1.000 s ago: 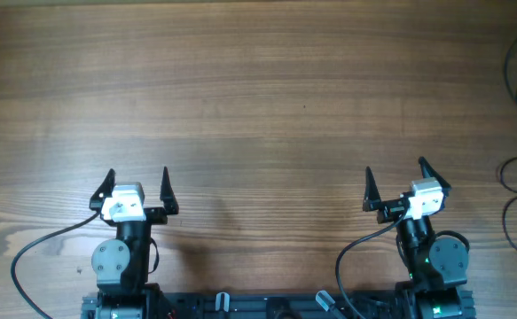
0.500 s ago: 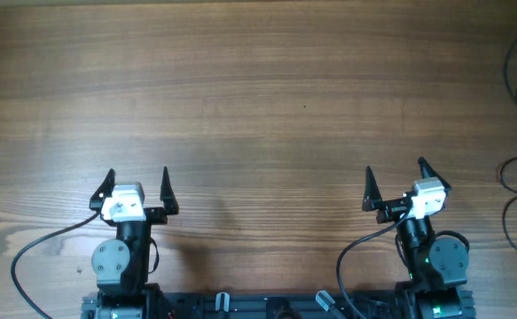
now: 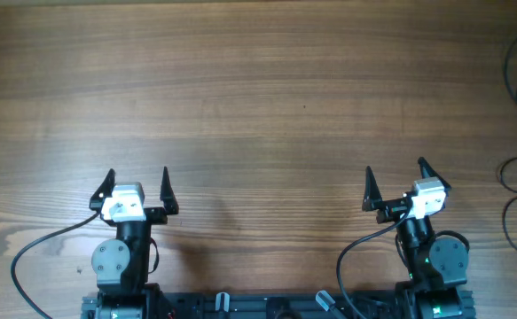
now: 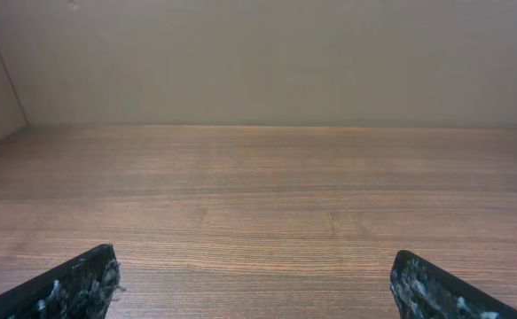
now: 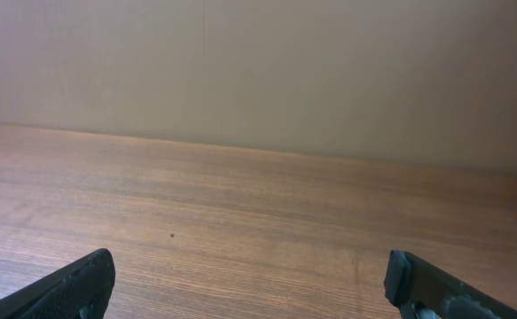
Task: Untangle cables
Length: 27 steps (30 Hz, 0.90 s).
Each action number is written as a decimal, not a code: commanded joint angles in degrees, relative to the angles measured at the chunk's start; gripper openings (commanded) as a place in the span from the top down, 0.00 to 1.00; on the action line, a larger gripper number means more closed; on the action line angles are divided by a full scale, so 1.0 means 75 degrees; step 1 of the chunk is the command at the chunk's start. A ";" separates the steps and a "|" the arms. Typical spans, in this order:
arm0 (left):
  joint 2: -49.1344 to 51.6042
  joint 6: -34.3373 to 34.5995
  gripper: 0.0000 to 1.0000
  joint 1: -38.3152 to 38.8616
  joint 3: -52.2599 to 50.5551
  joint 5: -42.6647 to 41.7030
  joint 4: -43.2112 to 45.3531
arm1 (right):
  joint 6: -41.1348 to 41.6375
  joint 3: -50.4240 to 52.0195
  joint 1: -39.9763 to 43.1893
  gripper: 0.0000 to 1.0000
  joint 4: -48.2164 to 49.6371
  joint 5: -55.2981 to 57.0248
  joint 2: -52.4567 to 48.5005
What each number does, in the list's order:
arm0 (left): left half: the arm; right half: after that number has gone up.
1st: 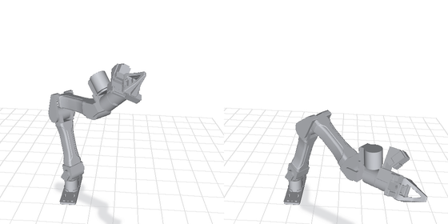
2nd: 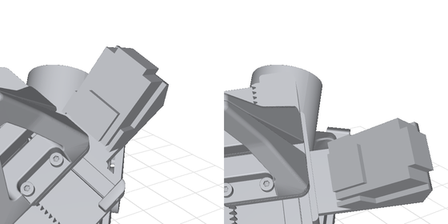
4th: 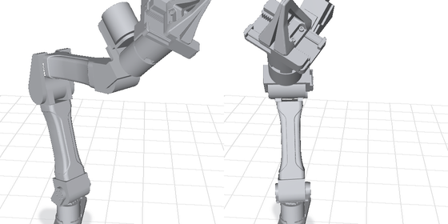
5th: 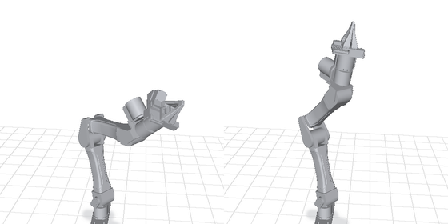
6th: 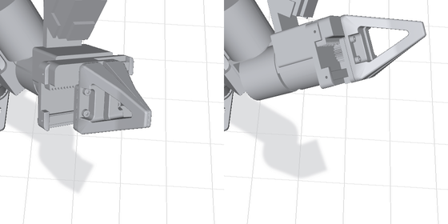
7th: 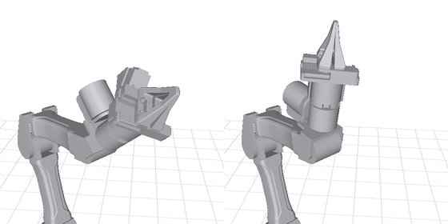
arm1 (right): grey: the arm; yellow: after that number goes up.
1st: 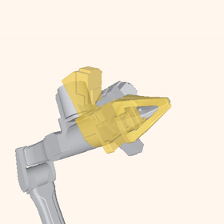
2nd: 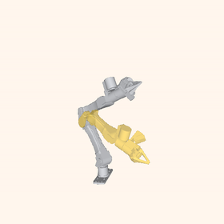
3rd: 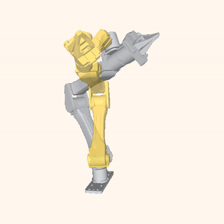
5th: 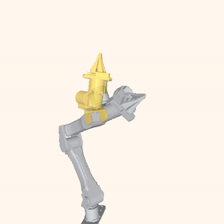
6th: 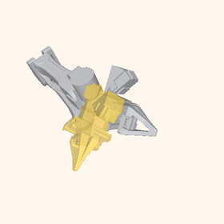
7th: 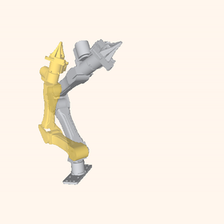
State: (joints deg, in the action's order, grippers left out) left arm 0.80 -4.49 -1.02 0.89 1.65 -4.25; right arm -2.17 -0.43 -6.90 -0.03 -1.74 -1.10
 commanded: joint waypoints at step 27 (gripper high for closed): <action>-0.0070 -0.0146 0.00 0.0035 -0.0076 0.0017 0.0029 | 0.0111 0.0015 0.0172 0.00 0.0009 -0.0128 0.0111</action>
State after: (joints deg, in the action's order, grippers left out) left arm 0.80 -4.49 -1.02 0.89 1.65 -4.25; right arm -2.17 -0.45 -5.93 -0.03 -1.74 -1.10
